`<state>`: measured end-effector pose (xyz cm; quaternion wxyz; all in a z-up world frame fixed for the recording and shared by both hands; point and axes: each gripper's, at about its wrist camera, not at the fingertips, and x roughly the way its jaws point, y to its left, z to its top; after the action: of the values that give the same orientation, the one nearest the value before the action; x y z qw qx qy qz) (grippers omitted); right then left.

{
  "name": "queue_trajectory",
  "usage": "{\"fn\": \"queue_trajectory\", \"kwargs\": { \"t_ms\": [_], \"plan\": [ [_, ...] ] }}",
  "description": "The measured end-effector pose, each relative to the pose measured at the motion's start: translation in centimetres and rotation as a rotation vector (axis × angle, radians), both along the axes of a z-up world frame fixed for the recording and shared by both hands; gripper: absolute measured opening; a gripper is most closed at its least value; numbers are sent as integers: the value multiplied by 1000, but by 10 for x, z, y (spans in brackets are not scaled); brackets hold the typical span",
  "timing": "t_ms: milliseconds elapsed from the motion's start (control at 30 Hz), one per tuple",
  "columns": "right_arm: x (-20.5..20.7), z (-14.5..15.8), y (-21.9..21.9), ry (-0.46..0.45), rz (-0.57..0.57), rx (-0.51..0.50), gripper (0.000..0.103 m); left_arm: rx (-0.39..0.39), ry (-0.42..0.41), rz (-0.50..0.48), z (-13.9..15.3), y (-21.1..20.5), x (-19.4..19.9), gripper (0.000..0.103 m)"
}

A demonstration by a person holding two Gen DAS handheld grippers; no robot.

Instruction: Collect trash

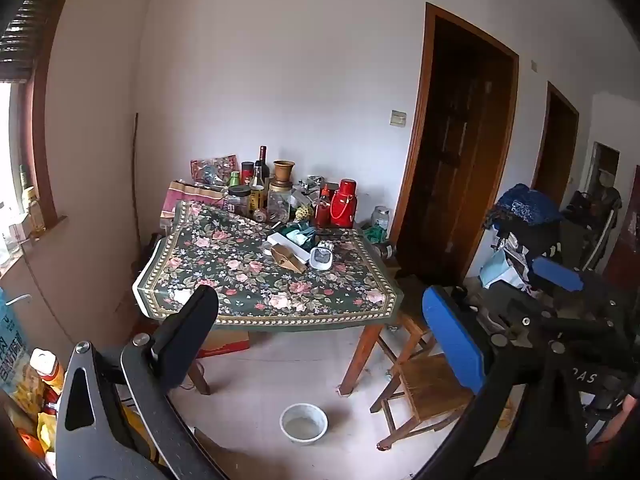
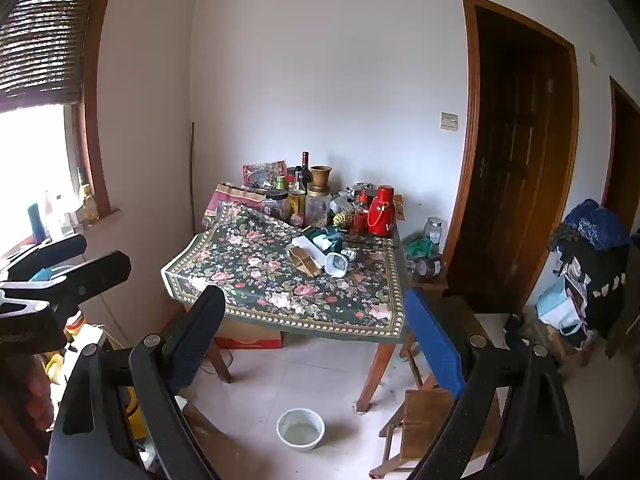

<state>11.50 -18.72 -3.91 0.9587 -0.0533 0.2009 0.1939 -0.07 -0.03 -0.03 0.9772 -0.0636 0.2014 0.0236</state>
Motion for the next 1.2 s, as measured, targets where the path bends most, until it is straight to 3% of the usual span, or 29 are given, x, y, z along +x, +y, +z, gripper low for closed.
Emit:
{"fn": "queue_trajectory", "kwargs": {
  "t_ms": [267,667,1200],
  "plan": [
    [1,5,8,23,-4,1,90,9,38,-20,3,-4,7,103],
    [0,5,1,34,-11,22,90,-26,35,-33,-8,4,6,103],
    [-3,4,4,35,-8,23,90,-7,33,-34,-10,3,4,103]
  ]
}}
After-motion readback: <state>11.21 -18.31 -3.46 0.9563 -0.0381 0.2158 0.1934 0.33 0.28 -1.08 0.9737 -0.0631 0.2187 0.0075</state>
